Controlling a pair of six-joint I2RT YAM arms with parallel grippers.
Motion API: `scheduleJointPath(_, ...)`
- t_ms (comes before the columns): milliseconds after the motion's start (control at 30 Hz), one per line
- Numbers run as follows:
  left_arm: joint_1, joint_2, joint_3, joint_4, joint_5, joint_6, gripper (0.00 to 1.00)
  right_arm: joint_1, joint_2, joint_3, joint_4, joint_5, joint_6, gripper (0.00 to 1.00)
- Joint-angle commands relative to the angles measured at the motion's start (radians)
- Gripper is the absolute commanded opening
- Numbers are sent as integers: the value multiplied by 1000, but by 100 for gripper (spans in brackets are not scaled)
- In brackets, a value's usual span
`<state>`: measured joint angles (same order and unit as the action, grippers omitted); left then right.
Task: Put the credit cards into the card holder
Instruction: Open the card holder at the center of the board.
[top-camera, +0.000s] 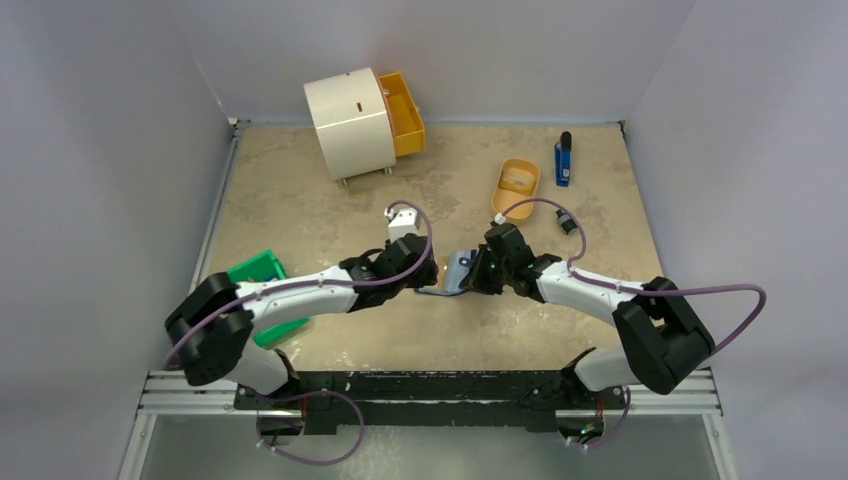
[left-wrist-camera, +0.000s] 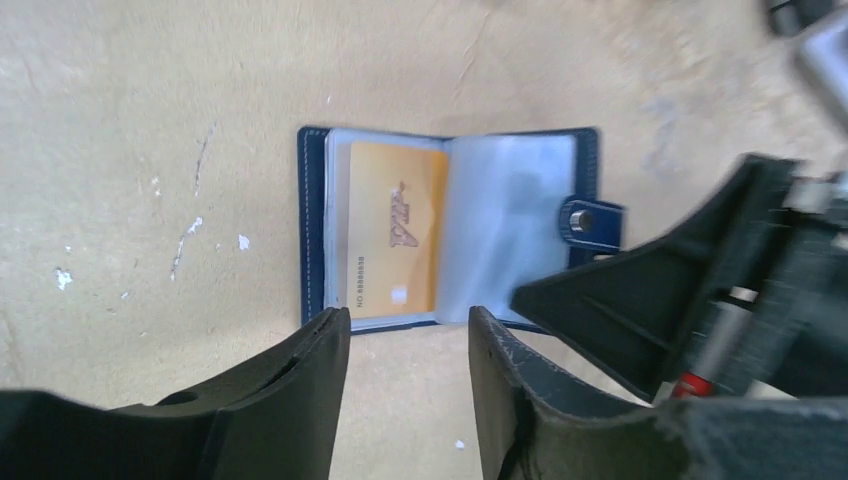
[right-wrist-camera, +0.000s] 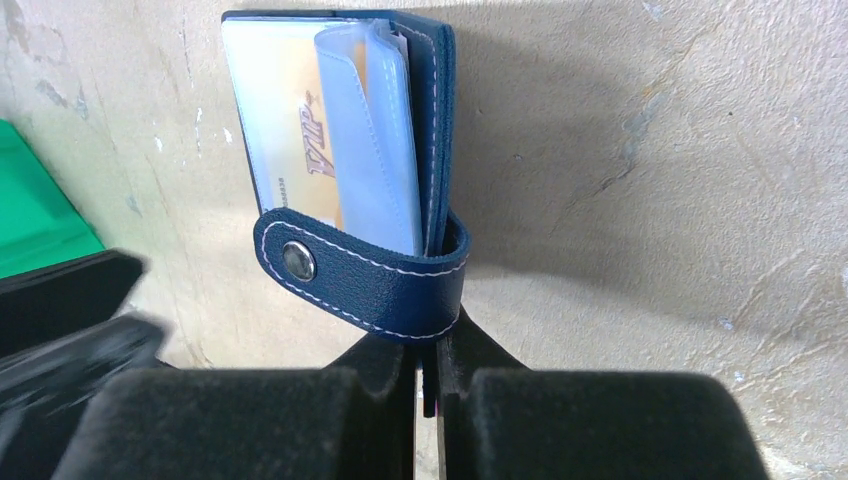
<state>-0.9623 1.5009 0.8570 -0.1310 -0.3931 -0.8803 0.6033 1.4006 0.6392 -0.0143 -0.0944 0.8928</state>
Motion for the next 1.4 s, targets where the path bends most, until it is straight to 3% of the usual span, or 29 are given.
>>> scheduleJointPath(0, 5, -135, -18, 48, -17, 56, 48, -3, -11, 39, 10, 3, -6, 2)
scheduleJointPath(267, 5, 21, 6, 197, 164, 48, 50, -2, -9, 52, 8, -5, -12, 2)
scheduleJointPath(767, 4, 184, 81, 221, 164, 33, 52, -2, -11, 44, 10, -15, -31, 2)
scheduleJointPath(1167, 5, 250, 110, 150, 79, 25, 16, -3, -43, 30, 29, -14, -53, 6)
scheduleJointPath(1367, 4, 251, 112, 133, 40, 20, 1, -2, -89, 4, 16, -6, -33, 22)
